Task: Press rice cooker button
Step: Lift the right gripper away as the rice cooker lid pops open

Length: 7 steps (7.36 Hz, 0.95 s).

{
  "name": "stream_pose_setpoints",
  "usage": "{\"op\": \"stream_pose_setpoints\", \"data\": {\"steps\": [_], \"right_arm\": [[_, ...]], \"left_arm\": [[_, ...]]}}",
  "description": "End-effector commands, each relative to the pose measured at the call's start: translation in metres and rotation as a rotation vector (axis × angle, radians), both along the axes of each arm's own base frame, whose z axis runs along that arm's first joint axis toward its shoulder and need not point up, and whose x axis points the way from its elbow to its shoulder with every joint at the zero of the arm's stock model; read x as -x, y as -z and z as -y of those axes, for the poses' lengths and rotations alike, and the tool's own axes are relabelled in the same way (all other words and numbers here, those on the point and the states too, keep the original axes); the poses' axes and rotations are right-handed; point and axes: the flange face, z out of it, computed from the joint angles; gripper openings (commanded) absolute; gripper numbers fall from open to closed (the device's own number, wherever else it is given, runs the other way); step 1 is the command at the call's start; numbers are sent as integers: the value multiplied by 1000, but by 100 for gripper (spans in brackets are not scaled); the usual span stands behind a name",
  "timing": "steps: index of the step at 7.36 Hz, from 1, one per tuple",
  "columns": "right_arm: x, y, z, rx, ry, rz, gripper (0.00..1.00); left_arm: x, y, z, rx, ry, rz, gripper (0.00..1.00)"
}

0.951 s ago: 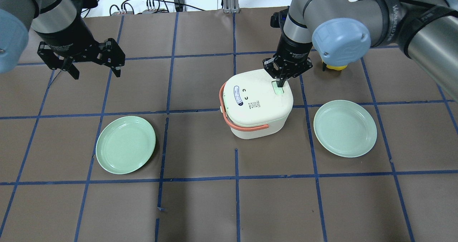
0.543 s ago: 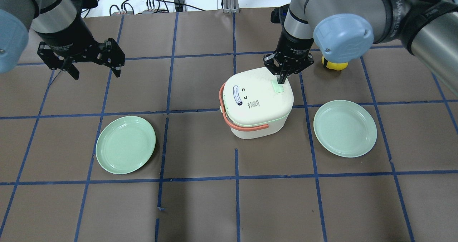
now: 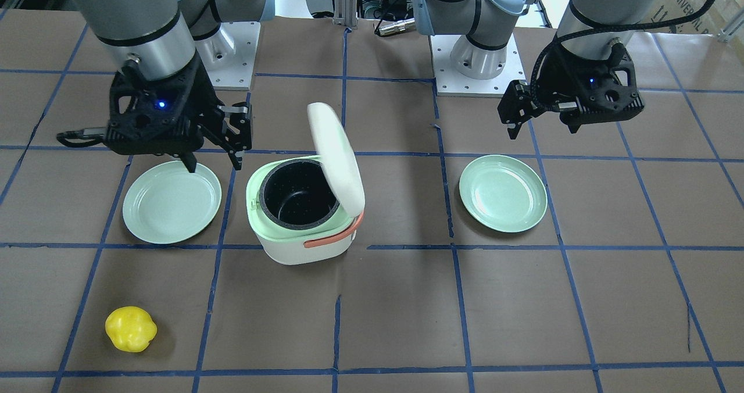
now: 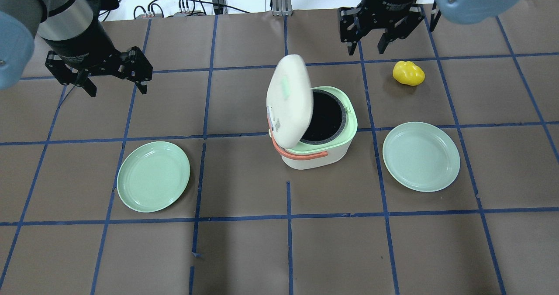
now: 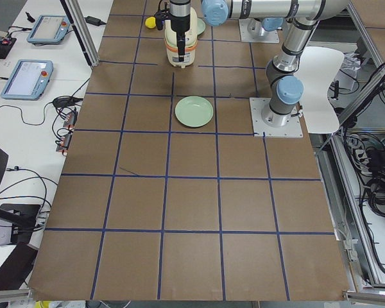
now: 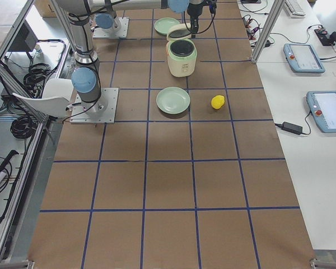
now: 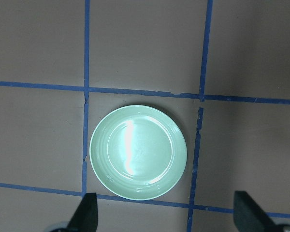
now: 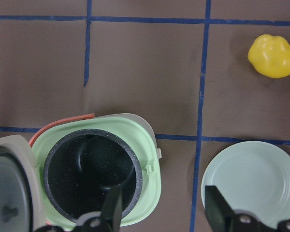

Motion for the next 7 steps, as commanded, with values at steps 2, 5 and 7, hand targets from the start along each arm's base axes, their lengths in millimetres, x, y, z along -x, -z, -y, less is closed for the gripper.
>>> {"op": "stream_pose_setpoints", "data": {"steps": [2,5,7], "right_arm": [[52,-2,0,-68,-21,-32,100],[54,24,-45,-120,-19,-33,100],[55,27,-49,-119,-16,-26,100]], "left_arm": [[0,0,0,0,0,0,100],[0,1,0,-1,0,-2,100],[0,0,0,0,0,0,100]]}}
